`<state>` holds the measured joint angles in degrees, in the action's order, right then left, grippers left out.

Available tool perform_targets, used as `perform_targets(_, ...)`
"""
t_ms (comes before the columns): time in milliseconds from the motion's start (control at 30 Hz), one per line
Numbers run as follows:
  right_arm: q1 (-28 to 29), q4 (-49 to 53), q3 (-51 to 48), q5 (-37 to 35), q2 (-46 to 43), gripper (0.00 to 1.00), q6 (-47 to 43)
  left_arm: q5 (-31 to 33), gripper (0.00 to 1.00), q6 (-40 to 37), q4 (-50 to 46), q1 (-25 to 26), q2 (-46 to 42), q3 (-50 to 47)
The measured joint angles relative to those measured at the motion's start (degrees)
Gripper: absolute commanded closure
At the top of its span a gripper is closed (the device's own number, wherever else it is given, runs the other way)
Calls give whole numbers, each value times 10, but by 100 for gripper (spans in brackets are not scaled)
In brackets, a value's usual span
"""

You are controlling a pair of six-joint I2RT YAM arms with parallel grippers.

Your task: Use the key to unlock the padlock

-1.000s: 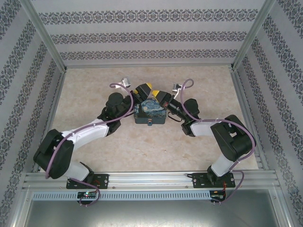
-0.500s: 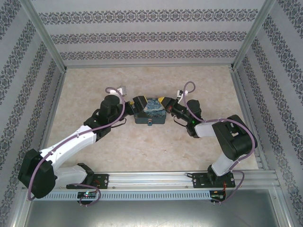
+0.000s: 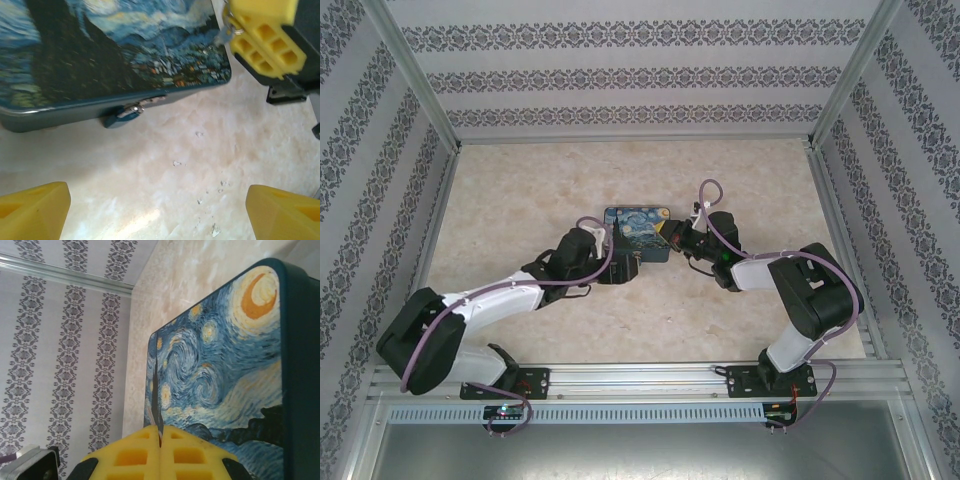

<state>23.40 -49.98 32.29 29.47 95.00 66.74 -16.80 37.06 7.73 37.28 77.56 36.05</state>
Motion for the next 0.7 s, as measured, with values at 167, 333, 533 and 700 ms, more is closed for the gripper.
perform_targets(167, 0, 14, 11, 0, 2, 100, -10, -1, 16, -20, 43, 15, 44, 0)
perform_targets(333, 0, 20, 21, 0, 11, 100, -12, 12, 18, -24, 107, 22, 83, -24)
perform_targets(533, 0, 24, 32, 0, 29, 100, -12, 32, 20, -31, 172, 25, 120, -36)
perform_targets(700, 0, 25, 41, 0, 45, 100, -12, 41, 23, -41, 225, 28, 153, -37)
